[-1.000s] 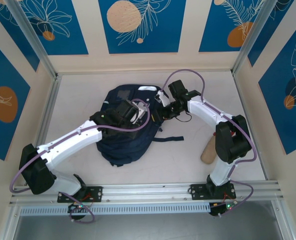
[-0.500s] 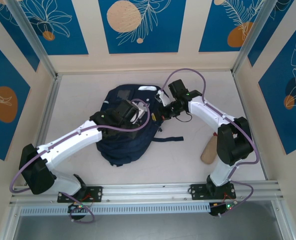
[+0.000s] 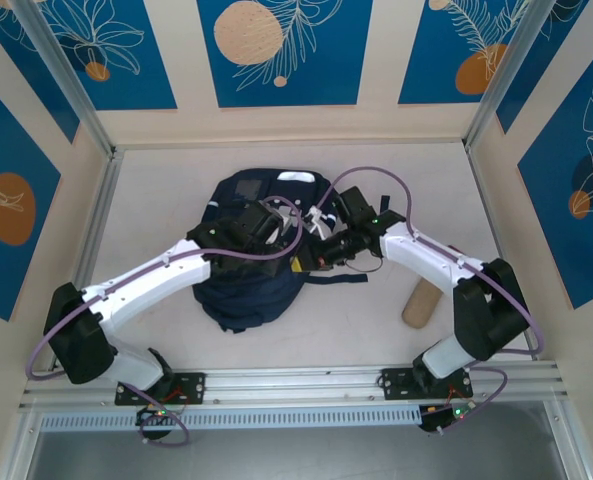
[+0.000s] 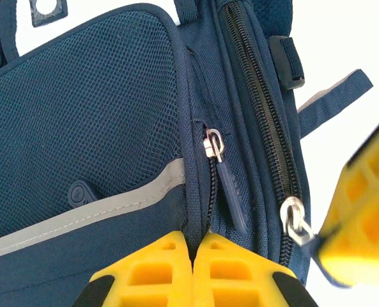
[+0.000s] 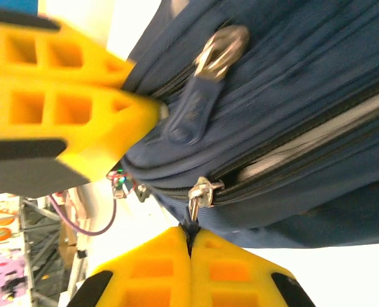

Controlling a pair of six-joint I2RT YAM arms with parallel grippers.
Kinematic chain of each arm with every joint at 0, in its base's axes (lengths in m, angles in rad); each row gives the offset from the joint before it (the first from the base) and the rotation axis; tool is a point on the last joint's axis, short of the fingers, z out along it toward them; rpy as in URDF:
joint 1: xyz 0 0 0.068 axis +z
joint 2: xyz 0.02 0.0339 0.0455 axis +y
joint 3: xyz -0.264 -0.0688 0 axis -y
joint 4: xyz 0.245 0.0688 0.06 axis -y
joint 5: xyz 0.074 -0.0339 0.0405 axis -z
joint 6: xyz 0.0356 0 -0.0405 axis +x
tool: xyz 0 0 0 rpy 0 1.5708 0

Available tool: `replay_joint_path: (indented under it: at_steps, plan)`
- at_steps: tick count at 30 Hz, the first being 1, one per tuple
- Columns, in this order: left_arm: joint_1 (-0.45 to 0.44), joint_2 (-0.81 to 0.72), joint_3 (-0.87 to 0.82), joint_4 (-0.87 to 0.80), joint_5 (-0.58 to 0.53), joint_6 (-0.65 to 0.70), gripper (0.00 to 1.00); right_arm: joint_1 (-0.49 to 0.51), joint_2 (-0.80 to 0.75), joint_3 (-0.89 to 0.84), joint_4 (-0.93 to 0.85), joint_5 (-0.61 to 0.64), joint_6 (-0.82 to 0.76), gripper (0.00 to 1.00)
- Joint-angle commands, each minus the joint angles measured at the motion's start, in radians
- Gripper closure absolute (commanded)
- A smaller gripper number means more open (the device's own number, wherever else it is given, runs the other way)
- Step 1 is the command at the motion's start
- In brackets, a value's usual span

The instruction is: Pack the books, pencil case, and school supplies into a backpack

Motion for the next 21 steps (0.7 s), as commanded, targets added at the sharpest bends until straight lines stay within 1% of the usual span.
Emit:
replay_joint_path:
  at_steps: [1, 2, 3, 4, 7, 8, 9, 10, 12, 17, 21]
  plan:
    - [0.011, 0.019, 0.047, 0.108, -0.072, -0.034, 1.0, 0.043, -0.059, -0.029, -0.003, -0.098, 0.069, 1.0]
    - [0.011, 0.016, 0.044, 0.106, -0.072, -0.032, 1.0, 0.037, -0.069, -0.03, -0.019, -0.057, 0.065, 1.0]
    - [0.011, 0.013, 0.043, 0.105, -0.073, -0.029, 1.0, 0.032, -0.075, -0.028, -0.038, -0.008, 0.063, 0.97]
    - [0.011, 0.009, 0.039, 0.103, -0.072, -0.026, 1.0, 0.025, -0.085, -0.02, -0.065, 0.057, 0.059, 0.9]
    - [0.012, -0.003, 0.035, 0.094, -0.065, -0.014, 1.0, 0.017, -0.112, 0.004, -0.142, 0.264, 0.043, 0.62]
    - [0.011, -0.007, 0.033, 0.091, -0.06, -0.009, 1.0, 0.016, -0.123, 0.008, -0.155, 0.321, 0.037, 0.55]
    - [0.011, -0.01, 0.034, 0.087, -0.058, -0.004, 1.0, 0.018, -0.134, 0.008, -0.159, 0.359, 0.03, 0.5]
    - [0.011, -0.012, 0.036, 0.083, -0.057, -0.002, 1.0, 0.021, -0.146, 0.008, -0.16, 0.39, 0.023, 0.47]
    - [0.011, -0.019, 0.039, 0.079, -0.053, 0.003, 1.0, 0.038, -0.172, 0.005, -0.152, 0.438, -0.005, 0.47]
    - [0.011, -0.029, 0.056, 0.08, -0.035, -0.001, 1.0, 0.137, -0.198, 0.001, -0.12, 0.596, -0.085, 0.47]
    - [0.011, -0.024, 0.079, 0.08, -0.02, -0.023, 1.0, 0.183, -0.199, -0.036, -0.027, 0.636, -0.089, 0.49]
